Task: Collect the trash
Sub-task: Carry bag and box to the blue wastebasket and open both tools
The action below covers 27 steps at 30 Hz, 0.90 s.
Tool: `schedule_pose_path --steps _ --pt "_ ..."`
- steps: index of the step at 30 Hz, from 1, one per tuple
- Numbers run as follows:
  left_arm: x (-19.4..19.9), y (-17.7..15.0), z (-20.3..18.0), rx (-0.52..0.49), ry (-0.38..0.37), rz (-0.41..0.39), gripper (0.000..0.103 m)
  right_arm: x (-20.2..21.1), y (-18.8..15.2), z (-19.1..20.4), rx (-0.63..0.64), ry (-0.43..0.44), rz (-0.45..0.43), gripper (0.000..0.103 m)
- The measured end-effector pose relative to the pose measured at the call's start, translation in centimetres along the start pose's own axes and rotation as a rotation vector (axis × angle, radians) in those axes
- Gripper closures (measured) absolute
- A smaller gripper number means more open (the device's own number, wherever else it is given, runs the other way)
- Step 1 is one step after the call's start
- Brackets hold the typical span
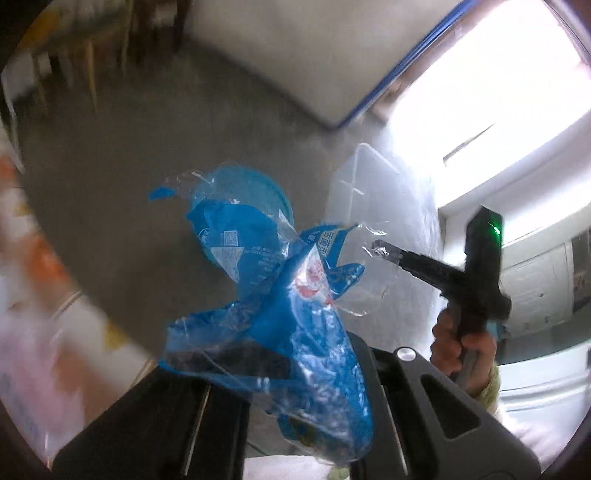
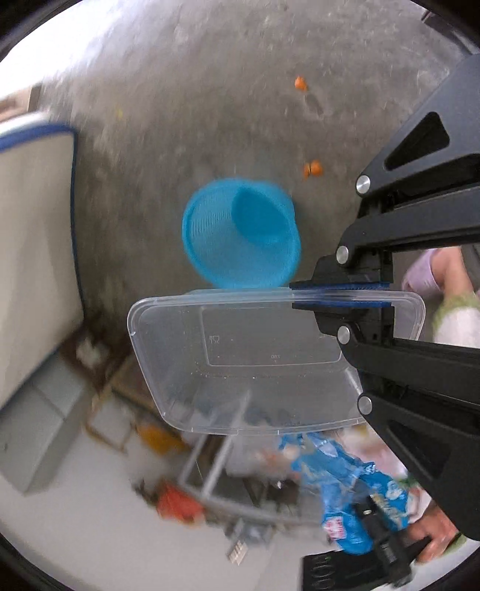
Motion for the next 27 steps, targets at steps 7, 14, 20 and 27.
schedule_pose_path --steps 7,14,20,27 --pt "-13.4 8.2 6.3 0.127 0.06 0.158 0.1 -8.8 3.4 -2.6 0.004 -0.241 0.021 0.099" --pt "-21.2 11.1 11.8 0.204 0.152 0.191 0.099 -16.3 6.2 -3.1 0.005 -0.363 0.078 0.098" --pt "-22.1 11.9 14.3 0.223 0.207 0.164 0.081 -21.6 8.2 -2.4 0.038 -0.454 0.091 0.094" --pt "-21.8 12.5 15.0 0.235 0.181 0.113 0.047 -21.7 8.5 -2.0 0.055 -0.389 0.021 0.053"
Point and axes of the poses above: each gripper's, at about its wrist camera, not at the fingertips, and x roughly against the way its jaws point, z to its left, y to its top, the point moved 5 cm from there along -x, roughly the way its jaws point, and after that the axes turned 15 degrees about -y, right-handed, at the moved point
